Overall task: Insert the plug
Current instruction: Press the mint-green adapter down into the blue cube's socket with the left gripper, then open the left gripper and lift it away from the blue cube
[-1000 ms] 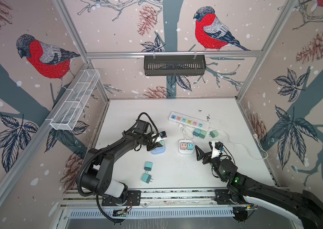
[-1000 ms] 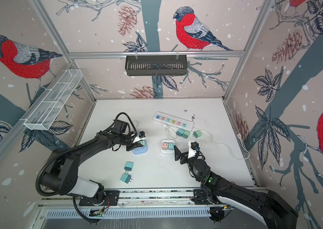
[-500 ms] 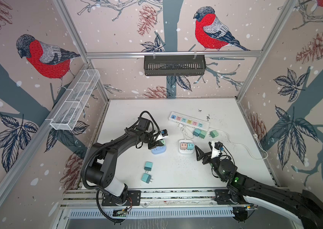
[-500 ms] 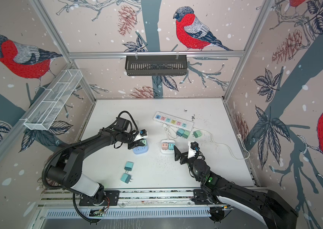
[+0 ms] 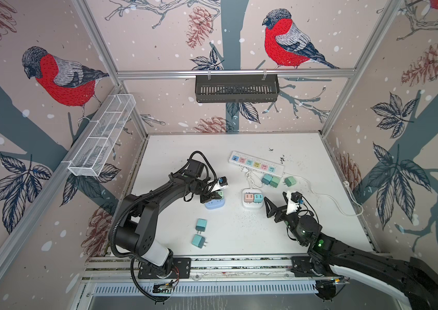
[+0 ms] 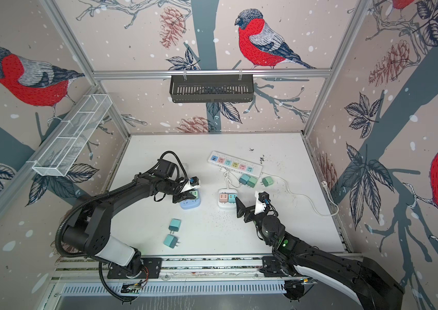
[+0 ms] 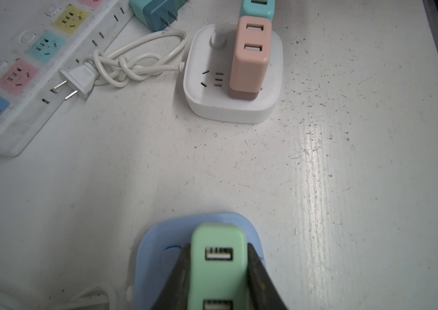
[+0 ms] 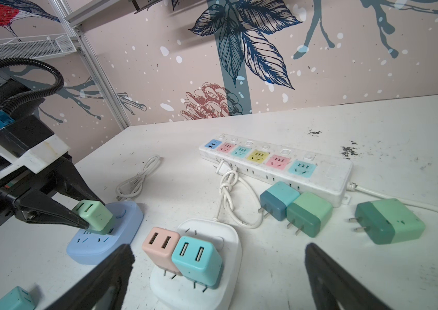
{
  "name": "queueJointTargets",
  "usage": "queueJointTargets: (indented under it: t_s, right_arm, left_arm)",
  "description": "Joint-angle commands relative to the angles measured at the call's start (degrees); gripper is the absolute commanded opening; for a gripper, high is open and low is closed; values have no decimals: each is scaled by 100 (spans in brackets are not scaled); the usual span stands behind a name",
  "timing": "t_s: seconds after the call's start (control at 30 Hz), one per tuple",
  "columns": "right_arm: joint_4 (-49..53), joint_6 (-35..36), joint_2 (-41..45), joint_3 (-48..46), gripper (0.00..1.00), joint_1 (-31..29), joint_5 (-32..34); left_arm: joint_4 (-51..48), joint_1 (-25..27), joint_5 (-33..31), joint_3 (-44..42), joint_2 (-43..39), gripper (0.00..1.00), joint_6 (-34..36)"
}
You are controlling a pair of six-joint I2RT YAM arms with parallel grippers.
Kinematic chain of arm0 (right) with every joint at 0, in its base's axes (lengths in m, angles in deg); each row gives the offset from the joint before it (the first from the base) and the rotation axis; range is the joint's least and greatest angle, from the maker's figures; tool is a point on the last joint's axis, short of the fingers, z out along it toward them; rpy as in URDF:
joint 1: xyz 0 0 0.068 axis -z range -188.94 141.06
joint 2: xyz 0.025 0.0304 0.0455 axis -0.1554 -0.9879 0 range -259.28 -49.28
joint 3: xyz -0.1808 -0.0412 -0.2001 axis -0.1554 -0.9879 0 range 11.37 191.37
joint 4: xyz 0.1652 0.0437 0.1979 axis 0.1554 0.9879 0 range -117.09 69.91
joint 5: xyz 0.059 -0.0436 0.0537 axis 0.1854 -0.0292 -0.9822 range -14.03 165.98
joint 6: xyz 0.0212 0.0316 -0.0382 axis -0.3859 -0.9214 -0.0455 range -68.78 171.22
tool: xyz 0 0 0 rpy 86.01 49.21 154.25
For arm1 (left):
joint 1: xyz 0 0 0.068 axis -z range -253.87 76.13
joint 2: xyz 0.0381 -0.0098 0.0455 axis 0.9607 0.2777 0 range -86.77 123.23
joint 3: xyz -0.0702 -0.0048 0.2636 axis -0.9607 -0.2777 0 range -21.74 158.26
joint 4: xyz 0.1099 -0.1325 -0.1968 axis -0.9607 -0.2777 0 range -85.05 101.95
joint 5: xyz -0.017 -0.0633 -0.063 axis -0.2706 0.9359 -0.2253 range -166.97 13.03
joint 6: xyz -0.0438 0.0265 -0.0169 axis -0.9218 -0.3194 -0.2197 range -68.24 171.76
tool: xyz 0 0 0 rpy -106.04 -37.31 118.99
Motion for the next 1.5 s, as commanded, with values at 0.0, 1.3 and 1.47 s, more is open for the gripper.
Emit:
queueJointTargets:
  t_s: [0.0, 1.3, 1.47]
  right_arm:
    - [-149, -41, 2, -421, 100, 1, -21]
    - [-121, -157, -84, -385, 100, 52, 293]
    - [-358, -136, -190, -427, 100, 50, 144]
  left_arm:
    - [-242, 15, -131, 3, 118, 0, 20]
    - [924, 0, 166, -135, -915, 99, -802]
    - [1714, -3, 217, 32, -1635, 99, -2392]
